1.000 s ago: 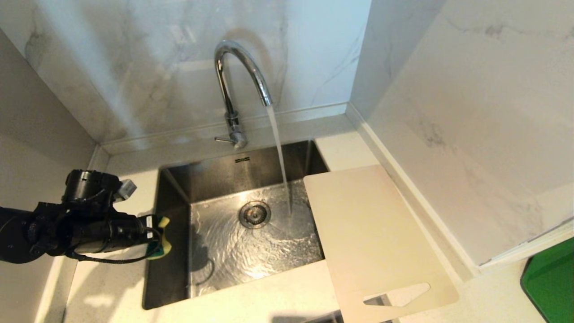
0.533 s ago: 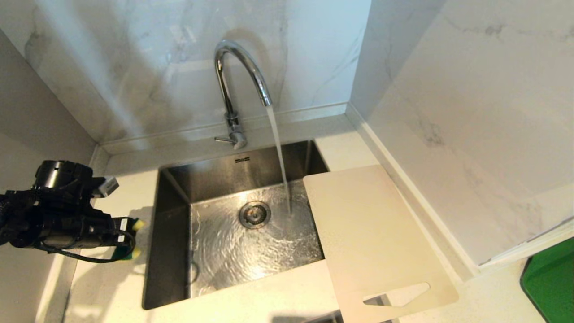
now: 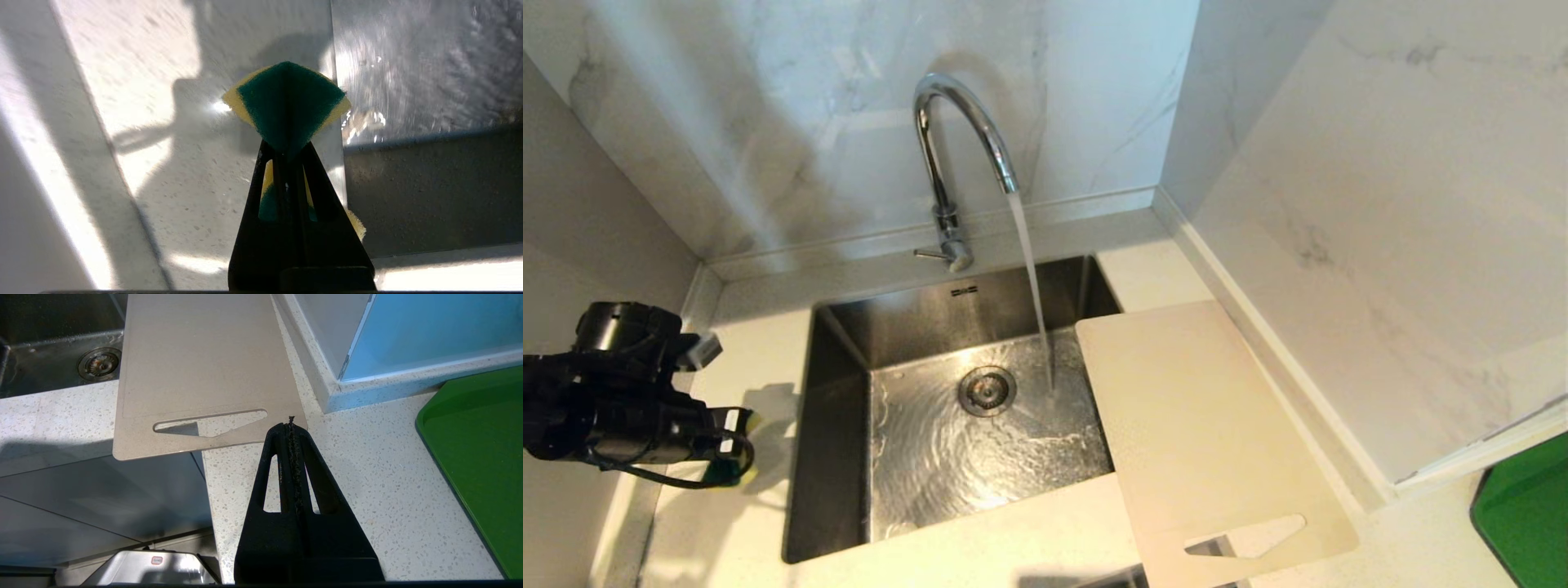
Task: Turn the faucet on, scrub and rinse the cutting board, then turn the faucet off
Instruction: Put down the cleaning cloth
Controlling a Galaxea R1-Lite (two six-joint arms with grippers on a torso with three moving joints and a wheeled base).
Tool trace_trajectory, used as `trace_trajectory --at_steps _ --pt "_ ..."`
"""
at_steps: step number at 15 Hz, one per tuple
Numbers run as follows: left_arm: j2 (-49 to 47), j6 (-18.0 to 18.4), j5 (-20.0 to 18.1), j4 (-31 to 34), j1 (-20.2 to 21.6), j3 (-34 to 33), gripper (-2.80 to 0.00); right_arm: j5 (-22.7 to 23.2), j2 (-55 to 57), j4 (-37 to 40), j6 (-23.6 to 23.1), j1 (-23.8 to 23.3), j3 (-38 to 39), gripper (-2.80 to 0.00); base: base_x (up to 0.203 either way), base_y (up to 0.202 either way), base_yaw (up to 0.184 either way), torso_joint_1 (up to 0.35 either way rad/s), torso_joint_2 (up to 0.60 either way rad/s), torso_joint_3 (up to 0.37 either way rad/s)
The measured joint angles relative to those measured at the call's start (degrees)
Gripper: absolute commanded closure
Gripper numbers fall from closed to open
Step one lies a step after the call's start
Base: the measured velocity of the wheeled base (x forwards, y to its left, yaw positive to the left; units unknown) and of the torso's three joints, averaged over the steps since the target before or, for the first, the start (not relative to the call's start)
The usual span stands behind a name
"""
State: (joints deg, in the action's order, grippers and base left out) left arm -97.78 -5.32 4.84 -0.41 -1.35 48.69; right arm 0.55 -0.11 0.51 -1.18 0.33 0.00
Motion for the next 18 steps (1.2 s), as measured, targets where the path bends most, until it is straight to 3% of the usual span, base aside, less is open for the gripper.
trace_trajectory --at_steps 9,18 --pt "-5.3 -0.2 -0.6 -0.7 3.5 -2.1 0.0 0.0 0.0 0.0 0.1 0.0 0.0 0.0 0.0 0.0 0.0 0.0 0.0 0.0" --pt "-2.4 0.1 -0.6 -0.3 4.1 -2.5 0.0 0.0 0.0 0.0 0.3 0.0 0.0 0.0 0.0 0.0 0.0 0.0 0.0 0.0"
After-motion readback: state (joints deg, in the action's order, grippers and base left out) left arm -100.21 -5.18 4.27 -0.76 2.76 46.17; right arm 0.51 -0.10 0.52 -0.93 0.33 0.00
